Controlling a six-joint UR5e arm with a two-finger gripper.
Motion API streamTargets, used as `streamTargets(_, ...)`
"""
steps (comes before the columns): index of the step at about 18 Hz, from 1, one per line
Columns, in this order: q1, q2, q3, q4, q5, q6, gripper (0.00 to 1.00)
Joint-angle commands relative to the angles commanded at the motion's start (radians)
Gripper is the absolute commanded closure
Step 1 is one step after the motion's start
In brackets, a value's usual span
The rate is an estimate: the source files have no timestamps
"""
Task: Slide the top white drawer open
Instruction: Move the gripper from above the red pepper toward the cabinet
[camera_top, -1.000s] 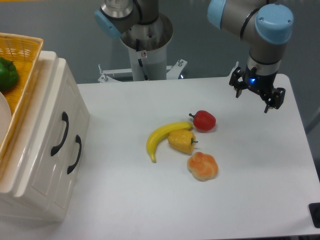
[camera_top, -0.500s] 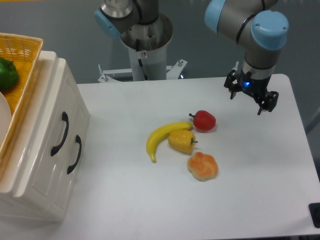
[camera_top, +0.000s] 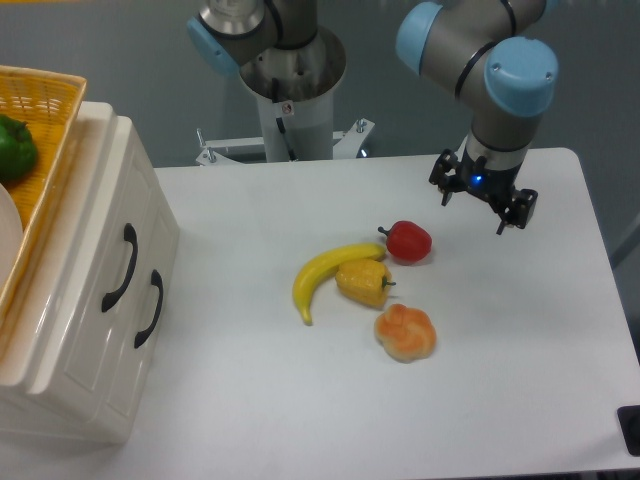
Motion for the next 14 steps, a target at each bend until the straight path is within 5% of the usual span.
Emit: streamTargets(14, -0.132, 0.000, 0.017, -0.074, -0.167, -0.468, 0.00)
